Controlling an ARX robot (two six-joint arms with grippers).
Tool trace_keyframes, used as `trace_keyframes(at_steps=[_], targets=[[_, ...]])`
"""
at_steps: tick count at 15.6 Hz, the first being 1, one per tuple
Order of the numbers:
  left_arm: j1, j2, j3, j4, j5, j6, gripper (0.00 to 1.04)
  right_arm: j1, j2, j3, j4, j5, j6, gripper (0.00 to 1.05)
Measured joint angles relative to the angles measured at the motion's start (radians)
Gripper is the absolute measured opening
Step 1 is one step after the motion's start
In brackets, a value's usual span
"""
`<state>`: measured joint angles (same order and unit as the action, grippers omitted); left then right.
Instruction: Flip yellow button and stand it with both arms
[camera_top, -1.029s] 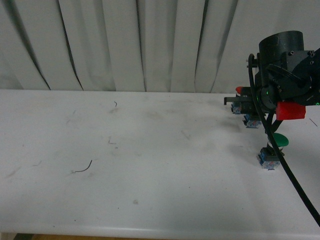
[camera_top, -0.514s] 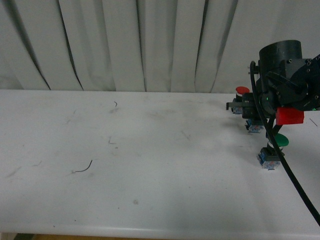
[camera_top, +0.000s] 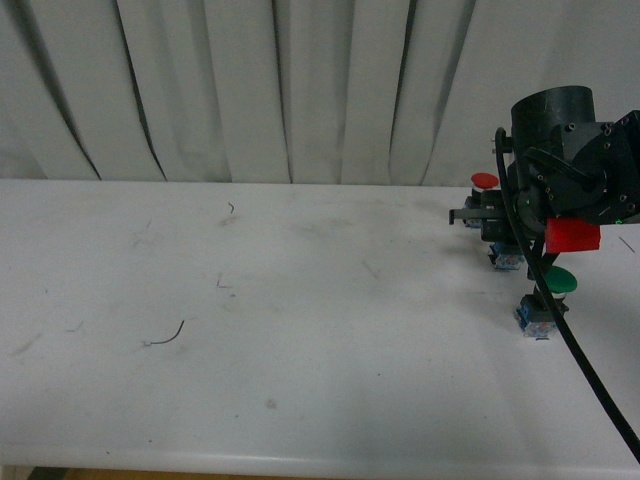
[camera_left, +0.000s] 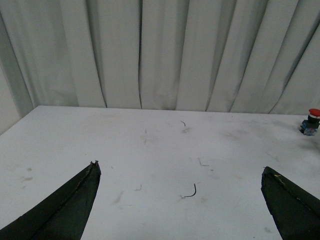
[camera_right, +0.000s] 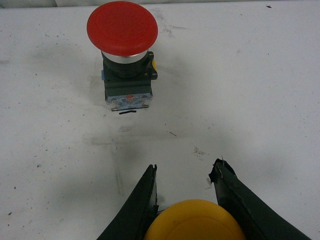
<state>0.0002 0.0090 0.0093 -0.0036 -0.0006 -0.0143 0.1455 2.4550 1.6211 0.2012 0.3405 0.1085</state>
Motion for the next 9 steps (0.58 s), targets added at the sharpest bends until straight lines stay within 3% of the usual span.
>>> trace_keyframes(at_steps=[9], targets=[[0.0,0.0,0.0,0.0,0.0,0.0,0.98,0.007,0.018,0.016,-0.018,0.002,0.005,0.33]])
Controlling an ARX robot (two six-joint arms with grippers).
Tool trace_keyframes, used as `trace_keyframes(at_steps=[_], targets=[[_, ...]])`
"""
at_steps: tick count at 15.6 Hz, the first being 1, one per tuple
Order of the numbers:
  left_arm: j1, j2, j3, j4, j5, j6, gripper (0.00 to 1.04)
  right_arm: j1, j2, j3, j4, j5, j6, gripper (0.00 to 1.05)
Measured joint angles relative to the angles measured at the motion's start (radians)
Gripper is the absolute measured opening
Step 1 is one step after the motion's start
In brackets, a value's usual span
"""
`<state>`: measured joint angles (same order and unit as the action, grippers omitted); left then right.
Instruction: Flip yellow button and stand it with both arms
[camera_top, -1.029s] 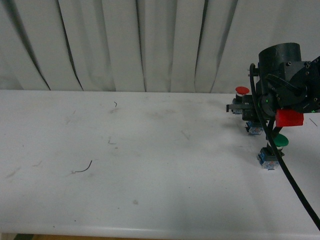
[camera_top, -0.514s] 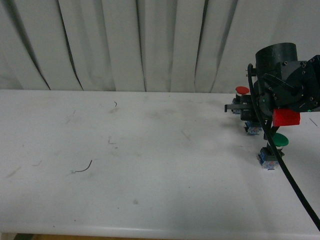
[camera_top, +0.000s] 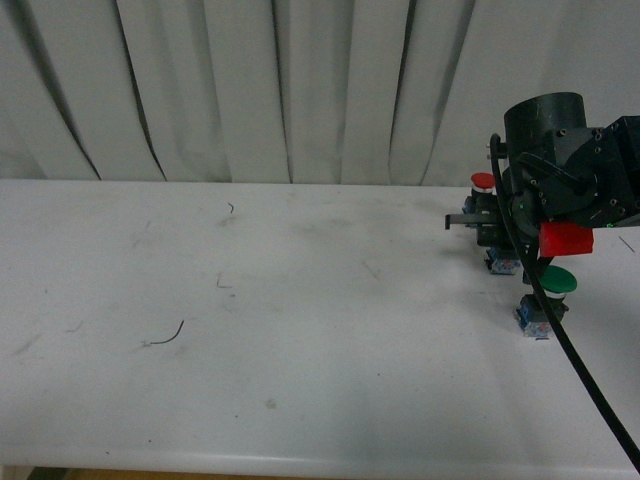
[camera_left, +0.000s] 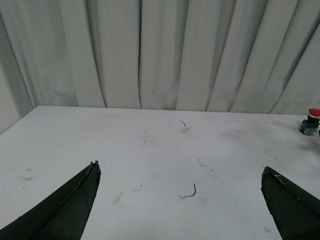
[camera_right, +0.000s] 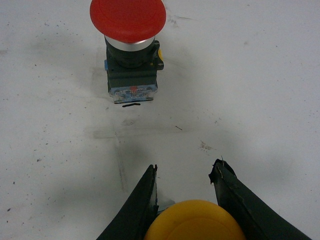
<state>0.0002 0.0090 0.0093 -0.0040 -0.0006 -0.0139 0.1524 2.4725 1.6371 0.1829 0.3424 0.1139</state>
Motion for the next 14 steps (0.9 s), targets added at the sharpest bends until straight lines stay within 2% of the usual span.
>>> trace_keyframes(at_steps=[3,4,5,6,7,10,14], targets=[[0.0,0.0,0.0,0.0,0.0,0.0,0.98,0.0,0.001,0.009,-0.004,-0.001,0.001,0.64],[0.0,0.0,0.0,0.0,0.0,0.0,0.98,0.0,0.001,0.012,-0.004,-0.001,0.001,0.83],[0.0,0.0,0.0,0.0,0.0,0.0,0.98,0.0,0.001,0.012,-0.004,-0.001,0.001,0.94],[0.0,0.0,0.0,0.0,0.0,0.0,0.98,0.0,0.001,0.012,-0.002,-0.001,0.001,1.0],[0.0,0.0,0.0,0.0,0.0,0.0,0.98,0.0,0.001,0.012,0.008,-0.002,0.001,0.97],[0.0,0.0,0.0,0.0,0.0,0.0,0.98,-0.001,-0.019,-0.025,0.069,-0.024,-0.001,0.98],[0.0,0.0,0.0,0.0,0.0,0.0,0.98,-0.021,-0.317,-0.303,0.318,-0.098,-0.027,0.98]])
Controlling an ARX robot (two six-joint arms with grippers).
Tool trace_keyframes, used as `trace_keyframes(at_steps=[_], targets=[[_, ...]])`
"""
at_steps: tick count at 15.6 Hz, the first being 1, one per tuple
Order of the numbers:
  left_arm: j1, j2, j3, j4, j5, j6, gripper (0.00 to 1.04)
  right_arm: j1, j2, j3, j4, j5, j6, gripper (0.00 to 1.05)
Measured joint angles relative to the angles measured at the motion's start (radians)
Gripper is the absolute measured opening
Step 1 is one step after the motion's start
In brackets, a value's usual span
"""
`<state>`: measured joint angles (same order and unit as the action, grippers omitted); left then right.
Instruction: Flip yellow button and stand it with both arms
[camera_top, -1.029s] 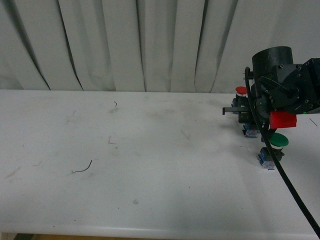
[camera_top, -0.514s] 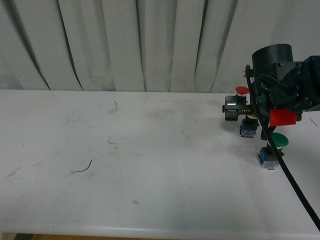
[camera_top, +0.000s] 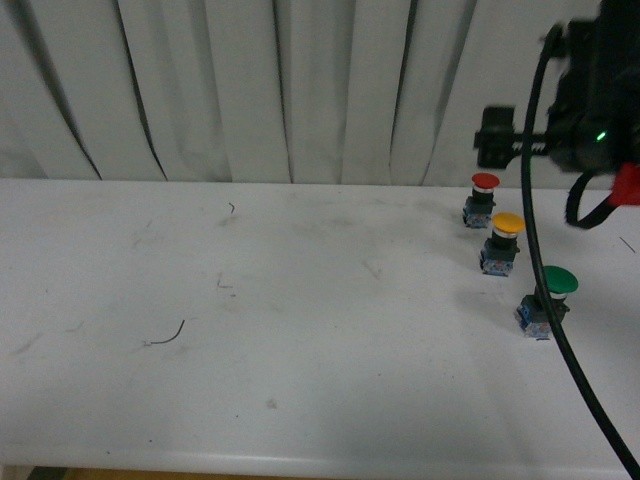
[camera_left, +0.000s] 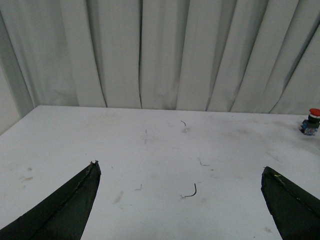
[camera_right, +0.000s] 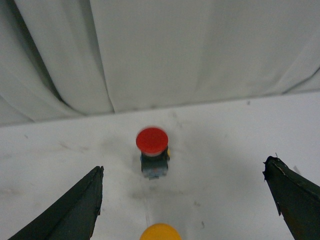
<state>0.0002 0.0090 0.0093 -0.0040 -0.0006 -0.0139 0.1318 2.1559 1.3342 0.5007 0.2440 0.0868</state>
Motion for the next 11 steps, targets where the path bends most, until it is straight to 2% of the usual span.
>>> trace_keyframes(at_steps=[2,3,4,6,7,10,11], targets=[[0.0,0.0,0.0,0.0,0.0,0.0,0.98,-0.03,-0.29,-0.253,0.149,-0.101,0.002,0.98],[0.0,0.0,0.0,0.0,0.0,0.0,0.98,-0.041,-0.459,-0.414,0.19,-0.159,0.003,0.98],[0.0,0.0,0.0,0.0,0.0,0.0,0.98,-0.032,-0.668,-0.583,0.181,-0.184,-0.013,0.93],[0.0,0.0,0.0,0.0,0.0,0.0,0.98,-0.019,-1.054,-0.853,0.048,-0.136,-0.064,0.65],[0.0,0.0,0.0,0.0,0.0,0.0,0.98,-0.006,-1.185,-0.936,-0.016,-0.113,-0.07,0.56],[0.0,0.0,0.0,0.0,0.0,0.0,0.98,0.037,-1.57,-1.117,-0.225,-0.087,-0.08,0.27],[0.0,0.0,0.0,0.0,0.0,0.0,0.98,0.02,-1.659,-1.139,-0.223,-0.098,-0.08,0.16]])
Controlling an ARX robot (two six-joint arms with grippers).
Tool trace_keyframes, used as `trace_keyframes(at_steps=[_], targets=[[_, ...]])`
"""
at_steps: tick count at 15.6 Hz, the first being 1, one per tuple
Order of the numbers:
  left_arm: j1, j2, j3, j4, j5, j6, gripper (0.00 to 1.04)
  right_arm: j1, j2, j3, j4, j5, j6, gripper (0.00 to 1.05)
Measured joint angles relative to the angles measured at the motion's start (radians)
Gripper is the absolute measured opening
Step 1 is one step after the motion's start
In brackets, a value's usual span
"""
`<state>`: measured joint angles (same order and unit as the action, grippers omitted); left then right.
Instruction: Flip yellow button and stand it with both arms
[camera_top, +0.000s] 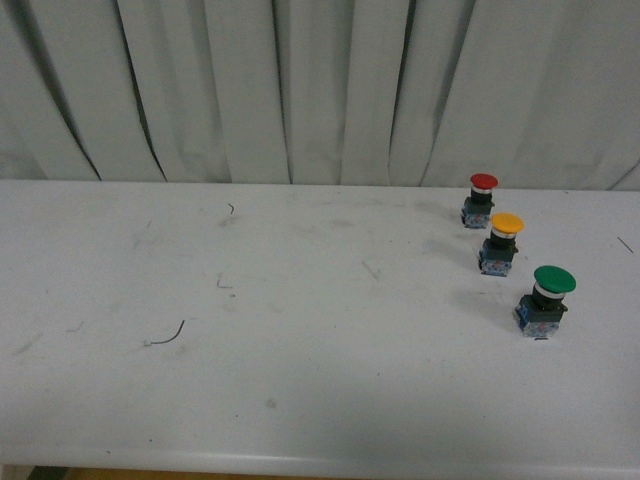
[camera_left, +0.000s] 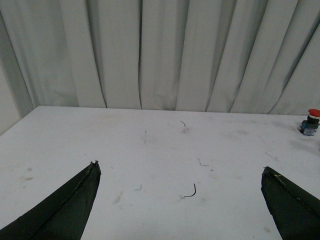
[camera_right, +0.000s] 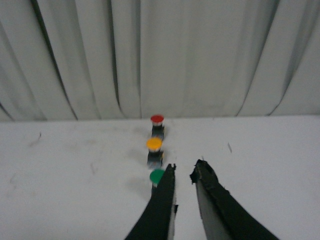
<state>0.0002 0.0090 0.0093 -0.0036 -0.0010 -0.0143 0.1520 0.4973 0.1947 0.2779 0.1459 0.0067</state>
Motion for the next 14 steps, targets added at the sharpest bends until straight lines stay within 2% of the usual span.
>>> trace_keyframes(at_steps=[1,3,4,5,6,14], targets=[[0.0,0.0,0.0,0.0,0.0,0.0,0.98,-0.016,-0.034,-0.003,0.008,-0.007,0.0,0.08],[0.0,0.0,0.0,0.0,0.0,0.0,0.98,-0.036,-0.065,-0.019,0.007,-0.018,-0.001,0.02],[0.0,0.0,0.0,0.0,0.0,0.0,0.98,-0.055,-0.08,-0.051,-0.009,-0.044,-0.003,0.02],[0.0,0.0,0.0,0.0,0.0,0.0,0.98,-0.134,-0.104,-0.079,-0.021,-0.132,-0.004,0.02],[0.0,0.0,0.0,0.0,0.0,0.0,0.98,-0.161,-0.125,-0.087,-0.024,-0.132,-0.003,0.02],[0.0,0.0,0.0,0.0,0.0,0.0,0.98,-0.152,-0.283,-0.156,-0.103,-0.146,-0.004,0.02]])
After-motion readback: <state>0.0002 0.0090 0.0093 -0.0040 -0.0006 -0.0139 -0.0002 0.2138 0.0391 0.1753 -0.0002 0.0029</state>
